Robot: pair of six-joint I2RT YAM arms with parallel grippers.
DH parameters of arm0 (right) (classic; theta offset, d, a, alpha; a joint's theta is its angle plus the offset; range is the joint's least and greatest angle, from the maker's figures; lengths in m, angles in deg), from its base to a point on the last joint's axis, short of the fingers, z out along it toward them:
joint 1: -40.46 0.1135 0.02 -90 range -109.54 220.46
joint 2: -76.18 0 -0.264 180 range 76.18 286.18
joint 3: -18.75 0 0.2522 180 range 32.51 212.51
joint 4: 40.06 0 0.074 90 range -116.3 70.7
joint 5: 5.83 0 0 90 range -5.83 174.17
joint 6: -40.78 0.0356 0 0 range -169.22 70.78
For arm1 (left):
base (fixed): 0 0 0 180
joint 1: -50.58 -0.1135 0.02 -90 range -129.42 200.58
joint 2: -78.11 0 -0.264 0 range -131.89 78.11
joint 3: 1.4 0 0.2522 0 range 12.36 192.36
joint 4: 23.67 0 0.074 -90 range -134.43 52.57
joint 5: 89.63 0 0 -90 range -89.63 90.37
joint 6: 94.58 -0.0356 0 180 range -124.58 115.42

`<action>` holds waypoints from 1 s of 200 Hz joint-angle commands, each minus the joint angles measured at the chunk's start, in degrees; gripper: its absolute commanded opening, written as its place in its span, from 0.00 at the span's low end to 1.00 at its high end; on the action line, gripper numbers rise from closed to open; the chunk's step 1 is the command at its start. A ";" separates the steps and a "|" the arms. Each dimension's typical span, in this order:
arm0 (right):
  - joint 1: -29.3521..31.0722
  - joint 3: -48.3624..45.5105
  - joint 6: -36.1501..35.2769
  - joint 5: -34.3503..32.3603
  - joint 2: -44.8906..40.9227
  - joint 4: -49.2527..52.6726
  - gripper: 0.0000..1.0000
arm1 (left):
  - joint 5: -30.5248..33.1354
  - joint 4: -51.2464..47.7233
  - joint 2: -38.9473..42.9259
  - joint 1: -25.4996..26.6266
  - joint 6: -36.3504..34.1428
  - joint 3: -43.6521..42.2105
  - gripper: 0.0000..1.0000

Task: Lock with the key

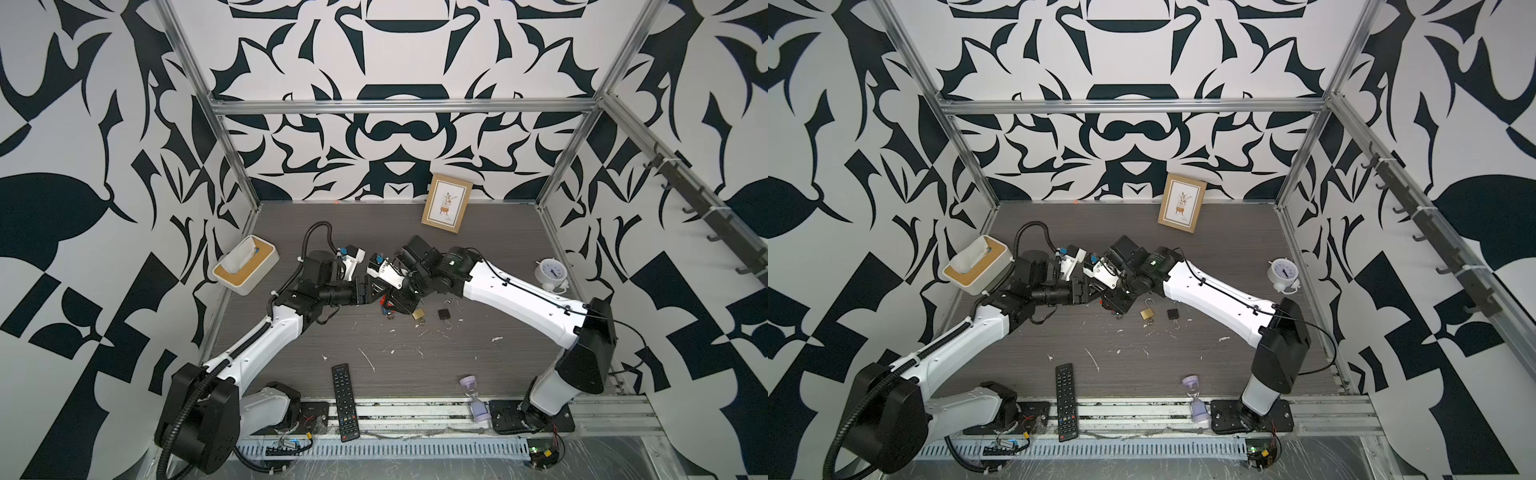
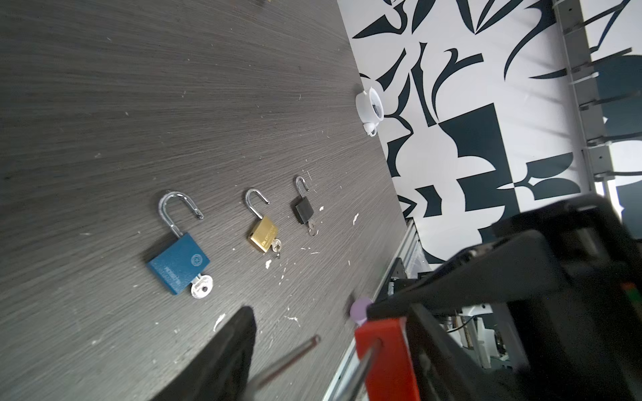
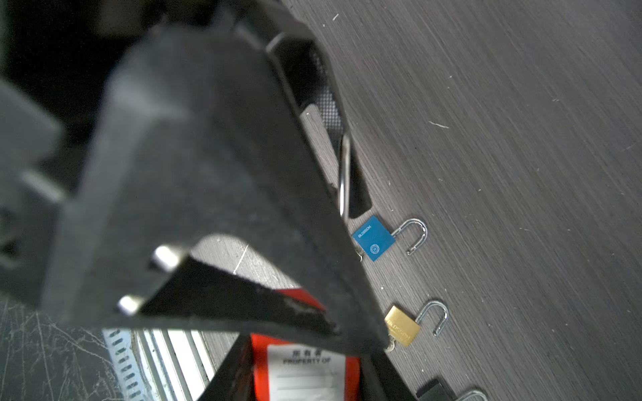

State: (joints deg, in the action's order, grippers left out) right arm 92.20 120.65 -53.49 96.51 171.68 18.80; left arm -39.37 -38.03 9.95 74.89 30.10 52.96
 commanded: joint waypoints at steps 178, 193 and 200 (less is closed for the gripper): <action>2.47 0.63 2.08 -9.66 0.10 -7.29 0.00 | -3.37 10.57 -2.38 3.67 6.52 -3.04 0.41; 2.57 0.29 2.47 -10.88 0.12 -8.20 0.00 | -3.14 10.62 -2.35 4.17 6.63 -3.05 0.32; 2.62 0.04 2.60 -11.46 0.12 -8.64 0.00 | -3.34 10.83 -2.34 4.30 6.86 -3.20 0.30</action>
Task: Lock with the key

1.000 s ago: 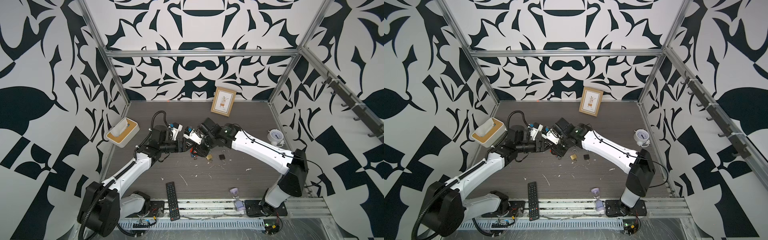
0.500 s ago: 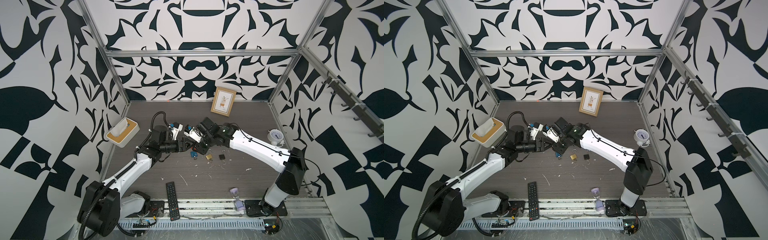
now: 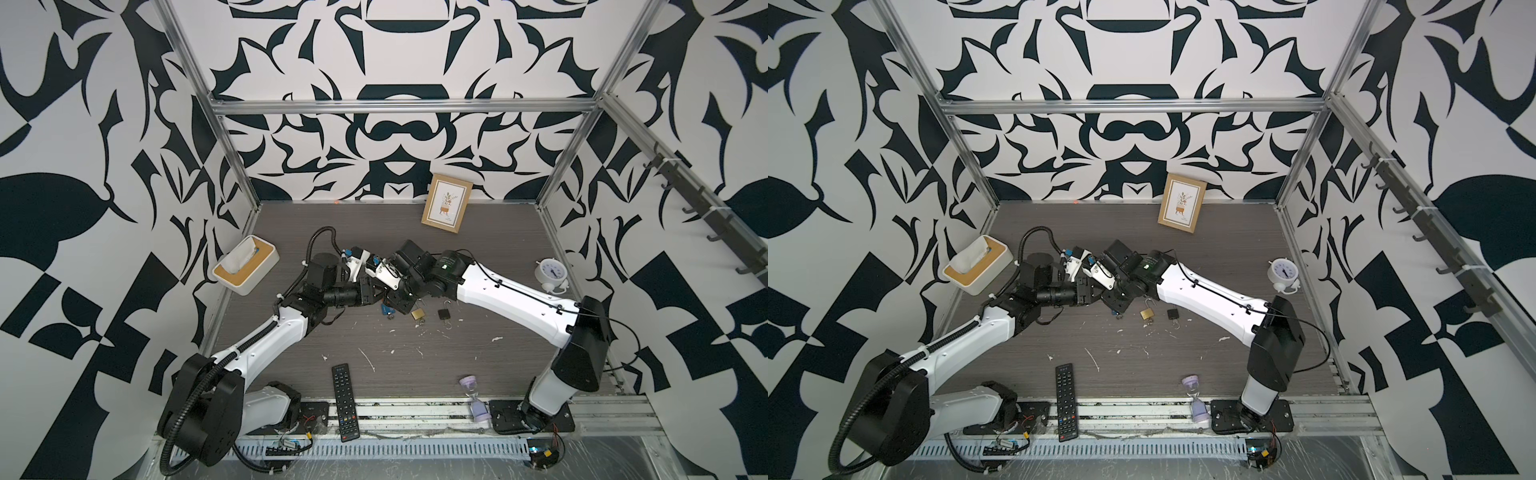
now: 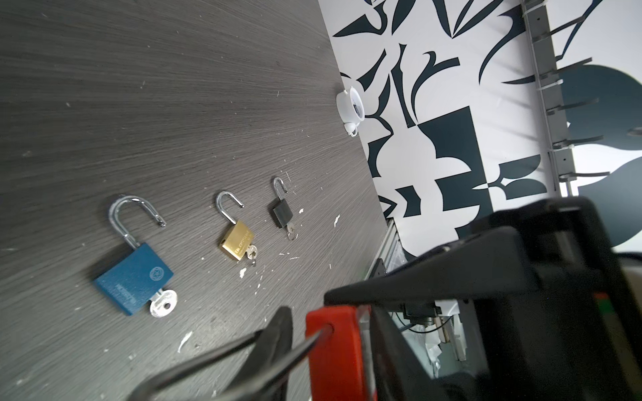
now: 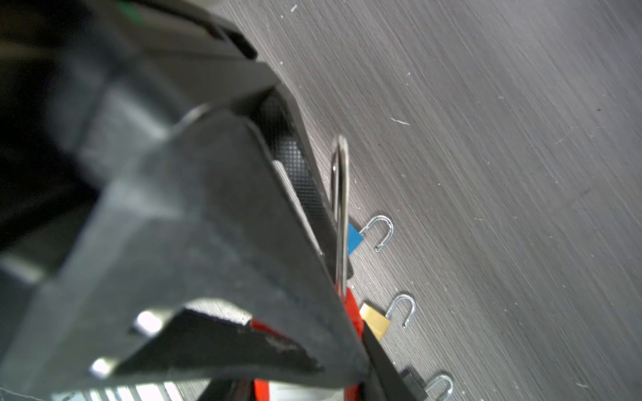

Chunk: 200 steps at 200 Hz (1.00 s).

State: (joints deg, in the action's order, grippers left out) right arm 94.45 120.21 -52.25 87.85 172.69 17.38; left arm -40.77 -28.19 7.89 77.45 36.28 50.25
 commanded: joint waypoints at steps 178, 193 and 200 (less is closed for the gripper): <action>0.38 -1.07 -4.07 -7.39 0.44 -13.23 0.00 | -2.68 -1.39 -1.57 2.02 -0.69 -0.91 0.25; 0.34 -0.88 -4.44 -7.12 0.57 -13.48 0.00 | -3.35 -2.14 -2.05 1.96 -1.08 -0.76 0.24; 0.25 -1.12 -4.64 -6.86 0.48 -13.83 0.00 | -3.63 -2.35 -2.18 1.98 -1.26 -0.68 0.24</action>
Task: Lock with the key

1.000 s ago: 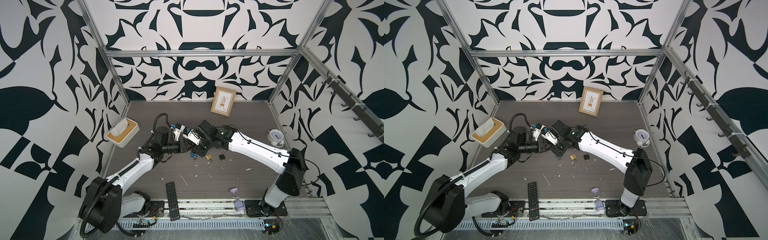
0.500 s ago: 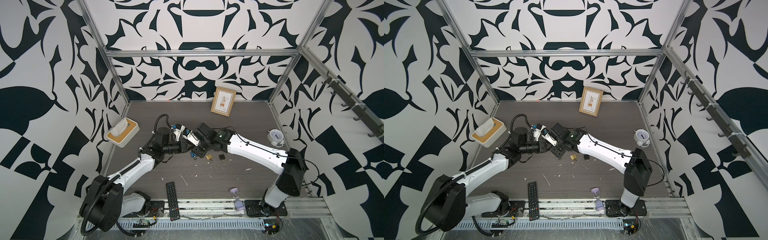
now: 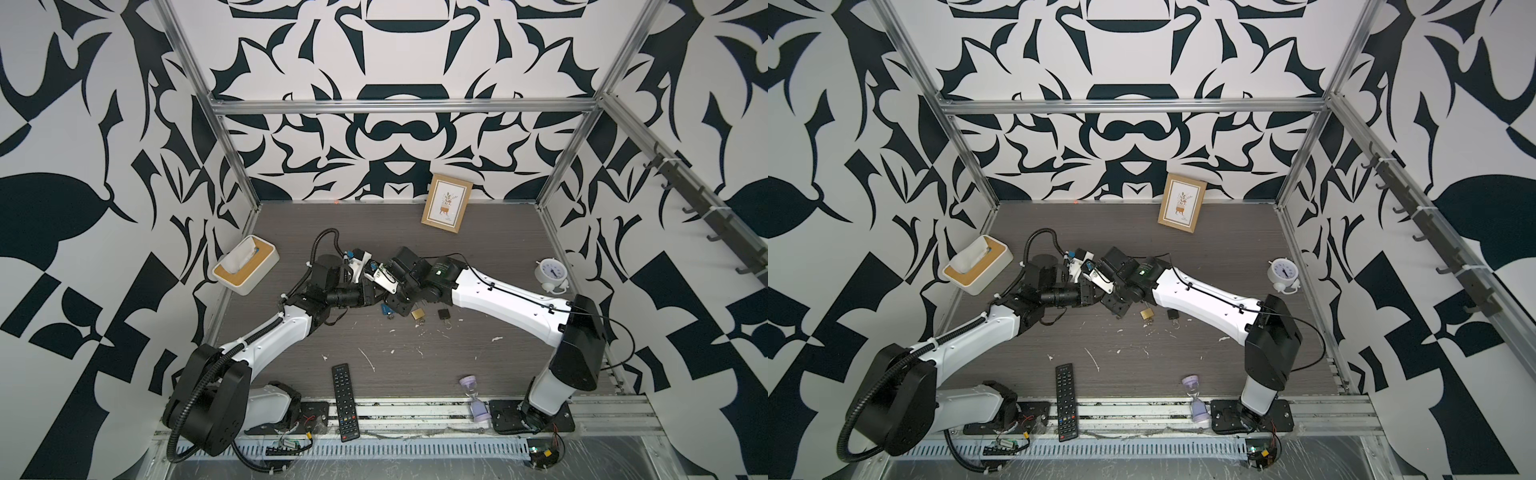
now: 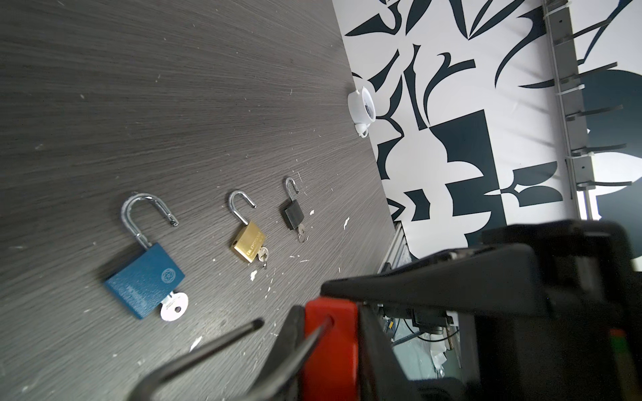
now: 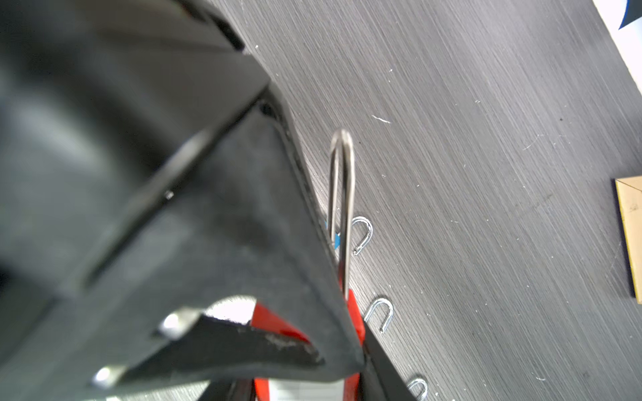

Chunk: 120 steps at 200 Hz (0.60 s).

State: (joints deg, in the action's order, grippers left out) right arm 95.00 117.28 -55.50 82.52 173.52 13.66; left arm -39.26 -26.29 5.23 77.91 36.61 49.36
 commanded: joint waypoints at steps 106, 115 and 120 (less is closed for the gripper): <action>-1.64 2.70 -1.95 -1.54 0.88 -9.28 0.33 | -4.39 2.38 -2.08 1.64 2.63 -2.31 0.00; -2.32 2.38 -1.44 -0.74 0.68 -9.38 0.42 | -3.25 4.50 -2.50 1.59 4.19 -2.88 0.00; -2.70 2.20 -0.96 -0.35 0.60 -9.55 0.49 | -2.62 5.58 -2.69 1.57 5.05 -3.22 0.00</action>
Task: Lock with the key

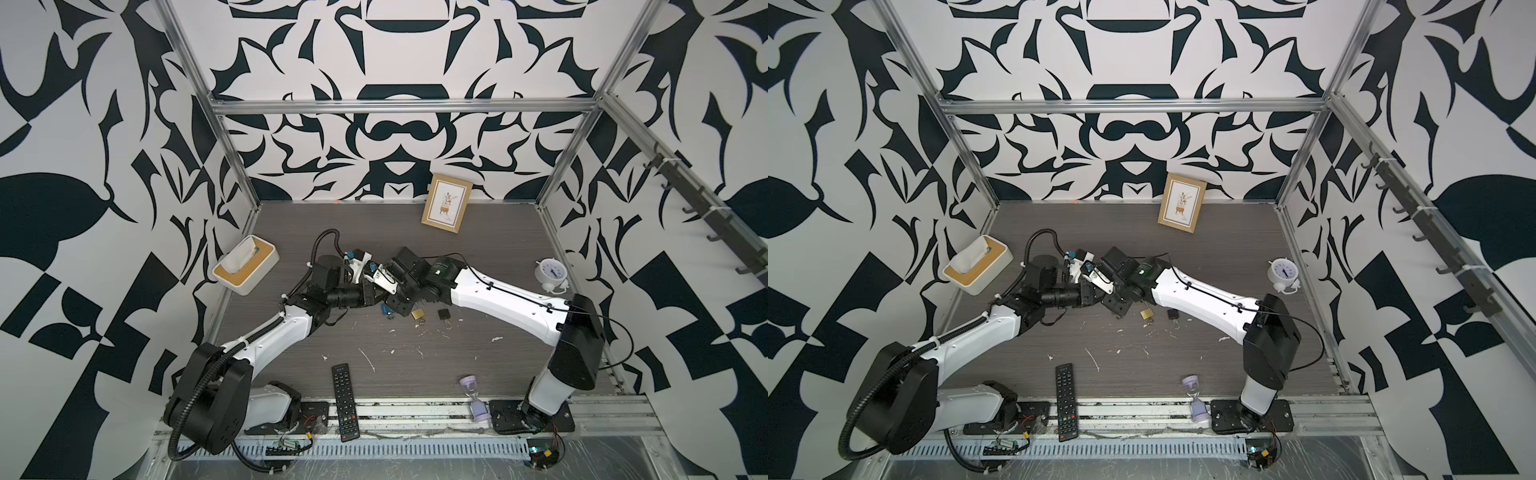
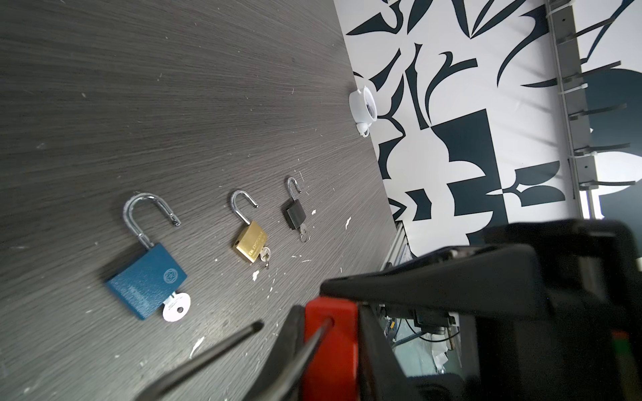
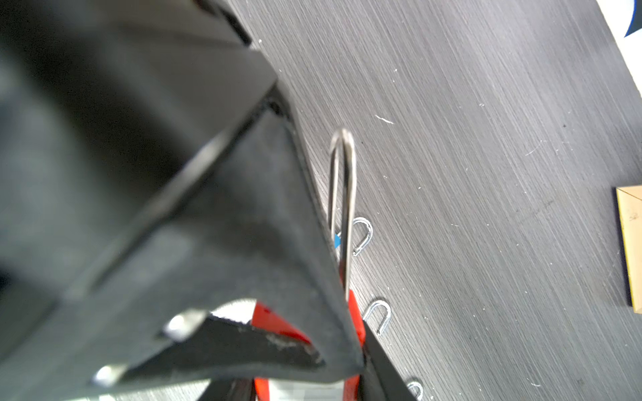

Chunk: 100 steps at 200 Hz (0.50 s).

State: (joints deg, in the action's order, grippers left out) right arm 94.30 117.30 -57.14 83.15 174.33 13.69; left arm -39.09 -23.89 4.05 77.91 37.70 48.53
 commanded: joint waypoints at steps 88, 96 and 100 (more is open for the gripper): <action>-21.72 -11.63 33.09 23.05 -15.14 -24.24 0.79 | 11.58 23.27 -1.74 1.55 23.33 -5.82 0.00; -23.68 -14.14 39.36 26.76 -16.29 -28.13 0.79 | 12.21 26.15 -1.83 1.50 26.20 -6.14 0.00; -24.26 -15.15 42.09 28.15 -16.56 -29.74 0.79 | 12.45 27.82 -1.80 1.53 27.54 -6.31 0.00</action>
State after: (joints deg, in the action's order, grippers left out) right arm 74.45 107.14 -36.71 98.30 162.26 -2.66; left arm -30.17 -7.69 1.53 79.35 54.73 43.43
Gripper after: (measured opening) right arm 0.792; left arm 0.251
